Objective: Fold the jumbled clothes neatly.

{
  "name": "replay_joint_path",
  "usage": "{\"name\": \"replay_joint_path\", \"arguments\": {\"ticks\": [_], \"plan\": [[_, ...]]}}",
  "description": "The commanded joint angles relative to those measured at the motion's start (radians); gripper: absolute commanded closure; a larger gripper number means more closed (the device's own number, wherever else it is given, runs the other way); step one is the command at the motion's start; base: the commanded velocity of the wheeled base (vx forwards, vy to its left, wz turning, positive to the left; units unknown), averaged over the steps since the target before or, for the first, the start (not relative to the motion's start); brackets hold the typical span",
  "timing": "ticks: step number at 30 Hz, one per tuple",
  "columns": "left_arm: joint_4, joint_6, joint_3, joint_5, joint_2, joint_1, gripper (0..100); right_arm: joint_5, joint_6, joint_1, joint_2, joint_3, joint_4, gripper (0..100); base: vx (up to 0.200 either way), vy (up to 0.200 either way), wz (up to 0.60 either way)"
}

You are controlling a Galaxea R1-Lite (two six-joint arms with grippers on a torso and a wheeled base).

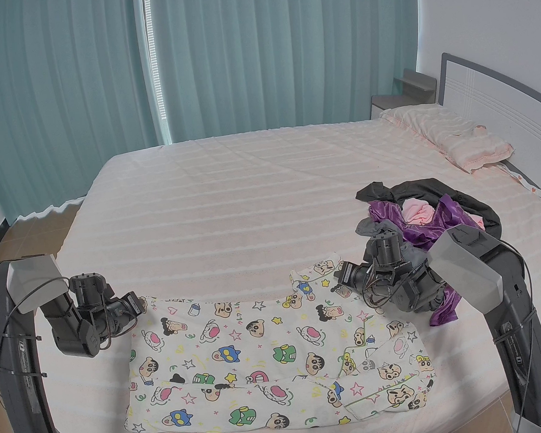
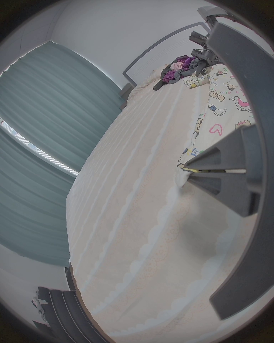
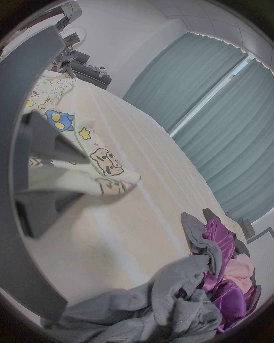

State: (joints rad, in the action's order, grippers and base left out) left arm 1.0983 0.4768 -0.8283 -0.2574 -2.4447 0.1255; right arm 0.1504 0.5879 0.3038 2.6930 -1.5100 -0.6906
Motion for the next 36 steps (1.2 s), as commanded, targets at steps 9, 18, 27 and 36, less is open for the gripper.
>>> {"name": "replay_joint_path", "arguments": {"ticks": [9,18,27,36], "plan": [[0.014,0.002,-0.008,0.009,0.021,0.000,100,0.017,0.076,-0.035,-0.061,0.062,-0.061,100,0.000,0.000,0.00],[0.015,-0.004,-0.002,0.006,0.019,0.000,100,0.144,0.075,-0.065,-0.097,0.220,-0.194,100,0.000,0.000,0.00],[0.015,-0.004,-0.005,0.006,0.016,0.000,100,0.169,0.067,-0.069,-0.093,0.211,-0.181,100,0.000,0.000,0.00],[0.015,-0.001,-0.003,0.006,0.015,0.000,100,0.213,0.066,-0.068,-0.091,0.206,-0.182,0,0.000,0.000,0.00]]}}
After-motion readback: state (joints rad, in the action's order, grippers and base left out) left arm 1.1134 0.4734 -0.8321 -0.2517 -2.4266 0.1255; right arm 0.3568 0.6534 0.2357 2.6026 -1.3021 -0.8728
